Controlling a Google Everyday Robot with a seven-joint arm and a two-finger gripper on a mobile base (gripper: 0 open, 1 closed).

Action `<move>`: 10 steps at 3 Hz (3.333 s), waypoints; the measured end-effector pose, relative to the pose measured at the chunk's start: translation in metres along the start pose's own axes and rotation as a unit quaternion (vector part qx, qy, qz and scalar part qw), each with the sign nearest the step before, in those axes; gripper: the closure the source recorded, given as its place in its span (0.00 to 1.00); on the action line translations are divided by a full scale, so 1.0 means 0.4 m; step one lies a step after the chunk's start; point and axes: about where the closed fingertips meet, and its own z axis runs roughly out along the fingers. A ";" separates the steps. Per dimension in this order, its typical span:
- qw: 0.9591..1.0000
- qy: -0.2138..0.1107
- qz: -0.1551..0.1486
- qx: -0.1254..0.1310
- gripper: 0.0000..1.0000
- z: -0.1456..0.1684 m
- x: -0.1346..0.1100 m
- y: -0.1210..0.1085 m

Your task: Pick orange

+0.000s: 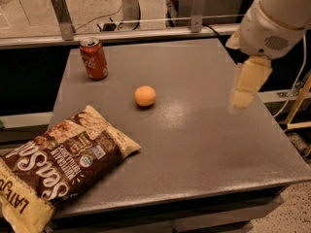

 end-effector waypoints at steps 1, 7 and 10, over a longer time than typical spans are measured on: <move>0.998 -0.006 -0.039 -0.041 0.00 0.145 -0.157 -0.066; 0.991 0.005 -0.097 -0.094 0.63 0.459 -0.436 -0.088; 0.970 -0.219 -0.099 -0.028 1.00 0.238 -0.344 -0.083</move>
Offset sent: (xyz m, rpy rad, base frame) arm 0.1068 0.2026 -0.1091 -0.0152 0.1715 0.2619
